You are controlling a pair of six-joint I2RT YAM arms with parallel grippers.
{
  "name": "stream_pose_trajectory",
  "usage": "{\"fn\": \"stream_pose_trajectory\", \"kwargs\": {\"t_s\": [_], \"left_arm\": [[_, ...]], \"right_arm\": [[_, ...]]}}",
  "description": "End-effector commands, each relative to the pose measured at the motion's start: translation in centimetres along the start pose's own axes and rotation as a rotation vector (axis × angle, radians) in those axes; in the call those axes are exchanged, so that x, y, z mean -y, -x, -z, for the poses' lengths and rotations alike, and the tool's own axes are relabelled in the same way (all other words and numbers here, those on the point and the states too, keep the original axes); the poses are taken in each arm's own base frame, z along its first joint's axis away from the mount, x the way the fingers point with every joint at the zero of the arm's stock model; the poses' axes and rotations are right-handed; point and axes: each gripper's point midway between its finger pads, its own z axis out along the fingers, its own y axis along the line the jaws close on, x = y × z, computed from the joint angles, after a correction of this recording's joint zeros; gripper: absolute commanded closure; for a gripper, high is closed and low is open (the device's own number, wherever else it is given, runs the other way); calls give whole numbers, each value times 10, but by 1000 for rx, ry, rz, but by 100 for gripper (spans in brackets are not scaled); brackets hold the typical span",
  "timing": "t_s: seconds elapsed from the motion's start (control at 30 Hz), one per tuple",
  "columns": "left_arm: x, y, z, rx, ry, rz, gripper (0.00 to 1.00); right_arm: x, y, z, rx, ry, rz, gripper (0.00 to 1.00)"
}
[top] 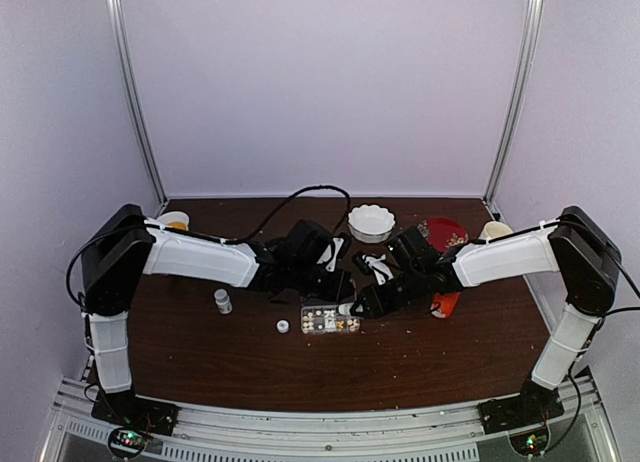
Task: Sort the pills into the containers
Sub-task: Pour the pill into the compartment of the pill container.
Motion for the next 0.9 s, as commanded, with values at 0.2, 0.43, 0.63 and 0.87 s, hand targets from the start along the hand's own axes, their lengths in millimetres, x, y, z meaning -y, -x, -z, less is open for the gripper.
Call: {"fn": "stream_pose_trajectory", "kwargs": {"t_s": [0.2,0.43,0.63,0.87], "left_arm": [[5,-19,-14,-35,-17,4,100],[3,10,17,28,77,-49,100],[5,34,43,93,113,-67,100],[11,4,11,2,11,-21,100]], "right_arm": [[4,11,2,24,-27,10,100],[4,10,4,25,-30,13,100],[3,10,5,28,-29,14,100],[3,9,5,26,-28,15,100]]}}
